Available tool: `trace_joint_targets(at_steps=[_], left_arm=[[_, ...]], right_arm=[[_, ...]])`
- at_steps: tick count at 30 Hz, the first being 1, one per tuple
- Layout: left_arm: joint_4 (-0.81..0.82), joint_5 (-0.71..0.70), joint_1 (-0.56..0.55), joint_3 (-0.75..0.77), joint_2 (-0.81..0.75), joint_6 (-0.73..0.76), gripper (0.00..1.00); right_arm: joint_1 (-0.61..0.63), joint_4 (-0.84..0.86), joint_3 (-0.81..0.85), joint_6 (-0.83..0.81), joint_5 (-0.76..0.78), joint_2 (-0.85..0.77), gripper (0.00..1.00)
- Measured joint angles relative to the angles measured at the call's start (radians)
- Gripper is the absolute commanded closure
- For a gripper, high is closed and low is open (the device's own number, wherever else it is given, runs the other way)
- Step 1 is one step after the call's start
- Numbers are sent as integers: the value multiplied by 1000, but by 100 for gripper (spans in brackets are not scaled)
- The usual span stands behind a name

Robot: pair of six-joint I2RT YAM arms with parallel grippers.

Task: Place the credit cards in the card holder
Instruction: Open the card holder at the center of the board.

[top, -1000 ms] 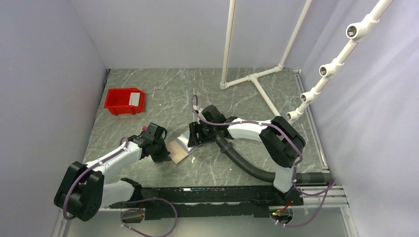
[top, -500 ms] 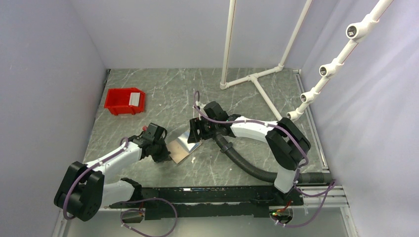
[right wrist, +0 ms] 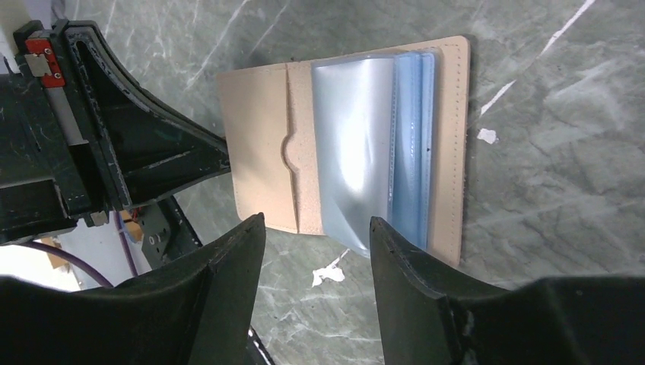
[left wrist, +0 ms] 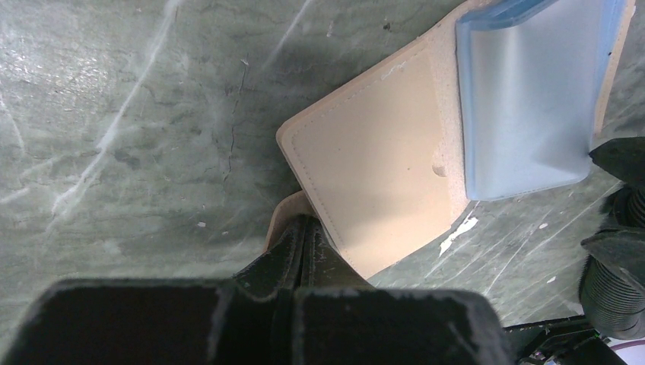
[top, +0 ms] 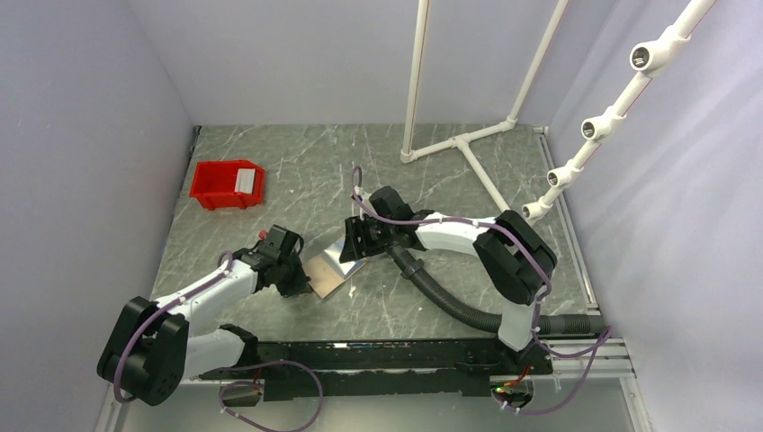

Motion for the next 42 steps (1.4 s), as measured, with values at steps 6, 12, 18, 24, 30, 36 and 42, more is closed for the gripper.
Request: trace_joint_targets(at_steps=[6, 12, 18, 24, 30, 36, 42], left_arm=[[0, 0, 0, 0, 0, 0, 100], [1, 2, 0, 0, 0, 0, 100], [5, 5, 0, -3, -2, 0, 100], [6, 6, 1, -5, -3, 0, 100], [7, 6, 1, -5, -4, 0, 100], [7, 6, 1, -5, -5, 0, 100], [8, 7, 1, -11, -13, 0, 100]], right_arm=[[2, 14, 0, 13, -14, 17, 39], [-2, 6, 0, 10, 6, 17, 39], [-11, 8, -1, 12, 5, 17, 42], [-9, 11, -2, 18, -6, 17, 44], [-2, 33, -5, 34, -36, 19, 44], [4, 49, -5, 47, -46, 23, 41], [2, 21, -5, 27, 5, 23, 41]])
